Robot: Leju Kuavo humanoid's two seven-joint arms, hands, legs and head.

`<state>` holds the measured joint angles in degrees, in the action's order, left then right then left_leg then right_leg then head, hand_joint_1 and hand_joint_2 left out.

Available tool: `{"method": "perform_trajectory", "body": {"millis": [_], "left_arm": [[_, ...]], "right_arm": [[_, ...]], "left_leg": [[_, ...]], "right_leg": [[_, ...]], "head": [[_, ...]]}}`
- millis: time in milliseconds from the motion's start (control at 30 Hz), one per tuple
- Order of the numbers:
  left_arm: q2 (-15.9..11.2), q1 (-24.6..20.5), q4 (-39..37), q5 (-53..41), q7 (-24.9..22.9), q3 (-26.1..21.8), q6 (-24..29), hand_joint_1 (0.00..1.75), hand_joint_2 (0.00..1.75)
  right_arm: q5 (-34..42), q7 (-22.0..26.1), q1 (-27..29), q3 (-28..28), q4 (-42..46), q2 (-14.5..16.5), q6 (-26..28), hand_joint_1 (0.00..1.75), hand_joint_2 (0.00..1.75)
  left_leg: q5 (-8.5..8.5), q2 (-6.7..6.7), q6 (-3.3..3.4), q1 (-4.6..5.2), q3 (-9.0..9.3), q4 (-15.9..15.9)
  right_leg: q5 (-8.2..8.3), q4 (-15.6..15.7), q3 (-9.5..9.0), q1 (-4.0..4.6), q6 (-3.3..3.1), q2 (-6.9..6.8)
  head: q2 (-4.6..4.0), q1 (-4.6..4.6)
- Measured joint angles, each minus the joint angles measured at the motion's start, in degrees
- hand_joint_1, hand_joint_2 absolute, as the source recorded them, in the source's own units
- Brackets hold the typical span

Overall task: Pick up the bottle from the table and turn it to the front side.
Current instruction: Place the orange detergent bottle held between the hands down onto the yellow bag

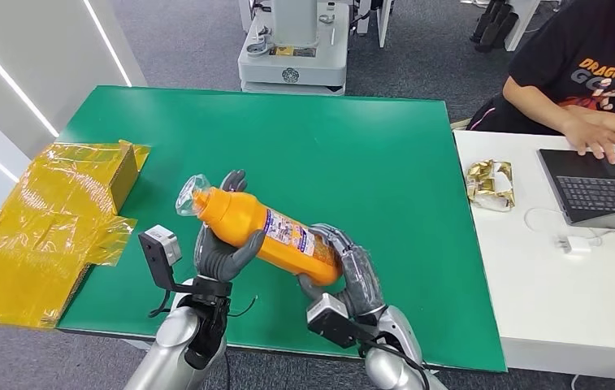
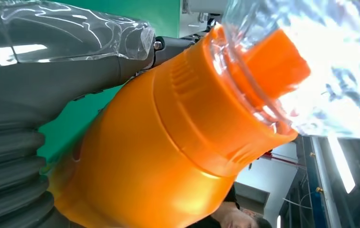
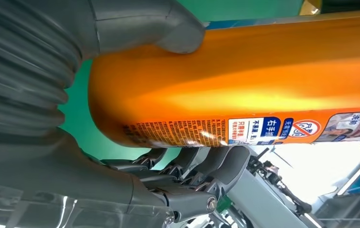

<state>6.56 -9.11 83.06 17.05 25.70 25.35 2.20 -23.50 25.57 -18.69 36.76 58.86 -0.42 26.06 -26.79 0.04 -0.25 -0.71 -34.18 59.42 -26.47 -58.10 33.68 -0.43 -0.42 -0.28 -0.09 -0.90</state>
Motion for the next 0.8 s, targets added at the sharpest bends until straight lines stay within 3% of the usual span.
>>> {"method": "perform_trajectory", "body": {"millis": [133,167,267,300,633,800], "left_arm": [[0.02,0.04,0.00,-0.35,0.26,-0.04,0.51,0.00,1.75],[0.03,0.04,0.00,-0.70,0.50,-0.09,1.02,0.35,1.75],[0.08,0.05,0.00,-1.75,1.05,-0.26,2.19,1.66,1.75],[0.09,0.05,0.00,-1.98,1.09,-0.28,2.21,1.75,1.75],[0.39,0.02,-0.26,-4.39,1.11,-0.28,1.94,1.75,1.75],[0.42,-0.10,-0.72,-1.30,0.91,-0.37,0.15,1.75,1.75]], "right_arm": [[-1.39,-0.94,0.03,0.00,-0.49,0.00,0.08,1.75,1.75],[-1.87,-1.21,0.05,0.00,-0.57,0.00,0.10,1.75,1.75],[-2.87,-1.52,0.09,-0.01,-0.78,0.00,0.12,1.75,1.75],[-3.05,-1.53,0.09,-0.02,-0.84,0.00,0.11,1.75,1.75],[-4.05,-1.81,0.85,-0.67,-0.96,0.00,0.31,1.75,1.75],[-3.70,-1.49,1.96,-1.16,0.20,0.00,-0.14,1.75,1.75]], "left_leg": [[0.00,0.00,0.00,0.00,0.00,0.00],[0.00,0.00,0.00,0.00,0.00,0.00],[0.00,0.00,0.00,0.00,0.00,0.00],[0.00,0.00,0.00,0.00,0.00,0.00],[0.00,0.00,0.00,0.00,0.00,0.00],[0.00,0.00,0.00,0.00,0.00,0.00]], "right_leg": [[0.00,0.00,0.00,0.00,0.00,0.00],[0.00,0.00,0.00,0.00,0.00,0.00],[0.00,0.00,0.00,0.00,0.00,0.00],[0.00,0.00,0.00,0.00,0.00,0.00],[0.00,0.01,0.00,0.00,0.00,0.00],[0.00,0.00,0.01,0.00,0.00,0.00]], "head": [[0.00,0.00],[0.00,0.00],[0.00,0.00],[0.00,0.00],[0.00,0.00],[0.00,0.00]]}}
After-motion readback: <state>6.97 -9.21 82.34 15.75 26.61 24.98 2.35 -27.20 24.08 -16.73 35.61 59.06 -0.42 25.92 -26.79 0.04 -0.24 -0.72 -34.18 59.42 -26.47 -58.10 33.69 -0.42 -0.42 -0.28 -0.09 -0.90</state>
